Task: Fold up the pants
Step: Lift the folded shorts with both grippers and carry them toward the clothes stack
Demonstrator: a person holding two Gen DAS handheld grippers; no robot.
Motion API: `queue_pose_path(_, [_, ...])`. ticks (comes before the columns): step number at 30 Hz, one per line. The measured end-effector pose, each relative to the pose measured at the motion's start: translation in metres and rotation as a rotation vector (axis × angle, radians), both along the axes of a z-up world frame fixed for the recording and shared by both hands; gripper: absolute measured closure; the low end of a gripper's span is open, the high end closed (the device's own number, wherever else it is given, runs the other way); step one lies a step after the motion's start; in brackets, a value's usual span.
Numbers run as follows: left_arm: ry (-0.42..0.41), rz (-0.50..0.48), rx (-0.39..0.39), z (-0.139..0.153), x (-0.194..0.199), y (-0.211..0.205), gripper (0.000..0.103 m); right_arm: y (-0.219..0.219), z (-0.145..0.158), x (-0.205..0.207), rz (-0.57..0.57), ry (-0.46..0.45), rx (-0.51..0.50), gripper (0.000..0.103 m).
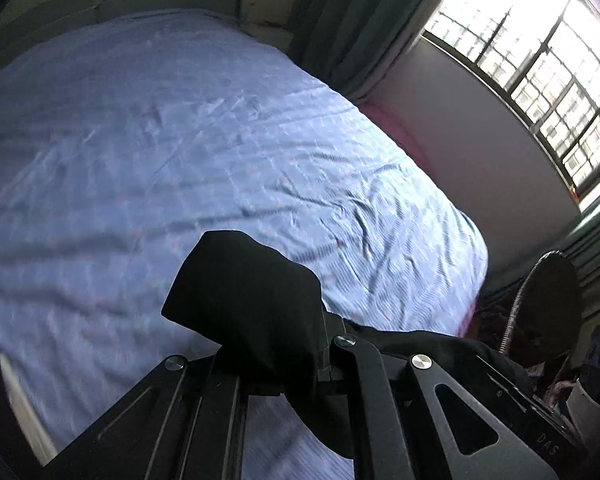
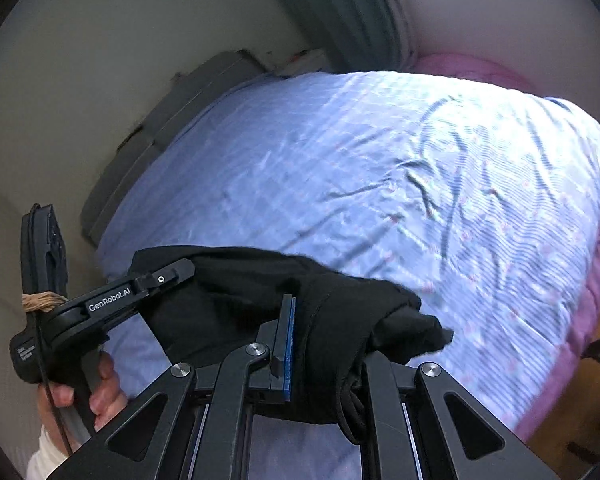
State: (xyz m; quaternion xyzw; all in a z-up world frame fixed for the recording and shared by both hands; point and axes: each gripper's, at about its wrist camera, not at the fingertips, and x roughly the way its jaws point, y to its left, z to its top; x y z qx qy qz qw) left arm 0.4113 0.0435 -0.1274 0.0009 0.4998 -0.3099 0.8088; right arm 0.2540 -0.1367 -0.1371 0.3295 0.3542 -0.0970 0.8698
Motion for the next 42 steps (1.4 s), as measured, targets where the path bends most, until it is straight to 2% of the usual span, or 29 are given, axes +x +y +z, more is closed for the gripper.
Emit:
queue_pose_path(5, [0.017, 0.081, -0.020, 0.022, -0.055, 0.041, 0.094, 0.035, 0.029, -0.041, 0.112, 0.003, -0.016, 0.092])
queue_pose_path(10, [-0.008, 0.181, -0.055, 0.046, -0.111, 0.085, 0.094, 0.066, 0.054, -0.079, 0.222, -0.046, -0.055, 0.092])
queue_pose_path(13, [-0.023, 0.238, -0.059, 0.058, -0.137, 0.113, 0.094, 0.081, 0.062, -0.095, 0.266, -0.063, -0.046, 0.092])
queue_pose_path(17, [-0.037, 0.281, -0.046, 0.071, -0.165, 0.148, 0.094, 0.110, 0.069, -0.117, 0.331, -0.085, -0.050, 0.092])
queue_pose_path(22, [-0.043, 0.320, -0.053, 0.086, -0.187, 0.193, 0.094, 0.148, 0.075, -0.135, 0.371, -0.089, -0.005, 0.092])
queue_pose_path(30, [-0.111, 0.318, -0.084, 0.117, -0.202, 0.289, 0.094, 0.229, 0.103, -0.145, 0.408, -0.135, -0.026, 0.092])
queue_pose_path(37, [-0.123, 0.223, -0.114, 0.138, -0.178, 0.374, 0.094, 0.321, 0.120, -0.145, 0.324, -0.167, -0.020, 0.092])
queue_pose_path(42, [-0.109, 0.221, -0.129, 0.148, -0.160, 0.429, 0.094, 0.378, 0.131, -0.134, 0.306, -0.168, 0.001, 0.092])
